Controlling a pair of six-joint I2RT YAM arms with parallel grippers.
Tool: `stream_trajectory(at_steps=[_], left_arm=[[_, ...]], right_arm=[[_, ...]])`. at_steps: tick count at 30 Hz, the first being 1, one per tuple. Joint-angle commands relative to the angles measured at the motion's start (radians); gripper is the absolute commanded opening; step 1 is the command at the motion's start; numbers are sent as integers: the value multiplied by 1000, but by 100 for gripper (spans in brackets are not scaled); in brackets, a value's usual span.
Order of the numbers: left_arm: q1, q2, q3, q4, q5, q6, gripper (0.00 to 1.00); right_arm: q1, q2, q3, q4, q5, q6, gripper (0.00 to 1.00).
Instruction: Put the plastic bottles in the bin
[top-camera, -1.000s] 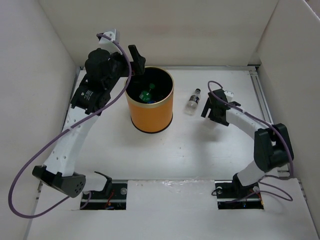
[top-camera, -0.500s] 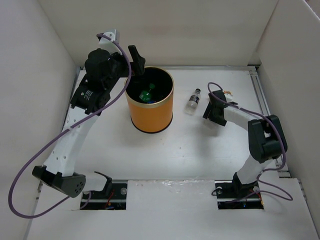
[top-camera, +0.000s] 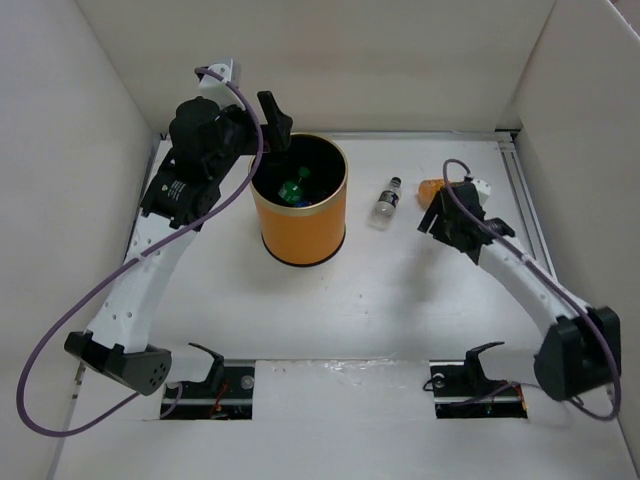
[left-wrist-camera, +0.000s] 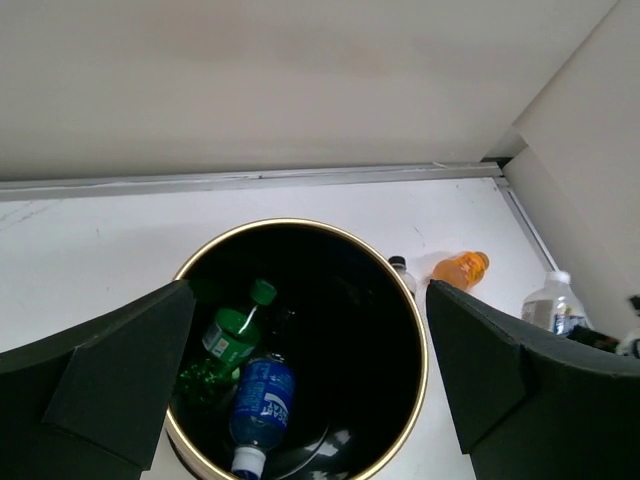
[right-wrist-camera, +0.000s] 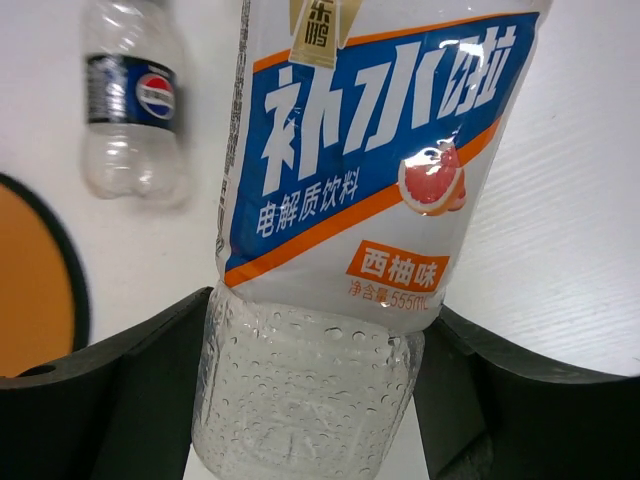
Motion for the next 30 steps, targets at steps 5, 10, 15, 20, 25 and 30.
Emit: stream_trajectory(at_steps=[5, 10, 15, 20, 25, 30], left_arm=[[-1, -9, -41, 149, 357, -37, 100], [-10, -73, -203, 418, 683, -92, 100], [-21, -85, -274, 549, 851, -121, 100], [-21, -85, -332, 676, 934, -178, 100], [-21, -85, -366, 762, 988, -224, 100], [-21, -64, -366, 782, 998, -246, 100]], right_arm=[[14, -422, -21, 140, -120, -234, 11], [-34, -510, 1, 366, -731, -539, 0], [-34, -492, 37, 447, -1037, -615, 0], [-25, -448, 61, 469, -1104, -587, 0], [17, -399, 100, 498, -1123, -554, 0], [133, -338, 157, 508, -1059, -541, 0]])
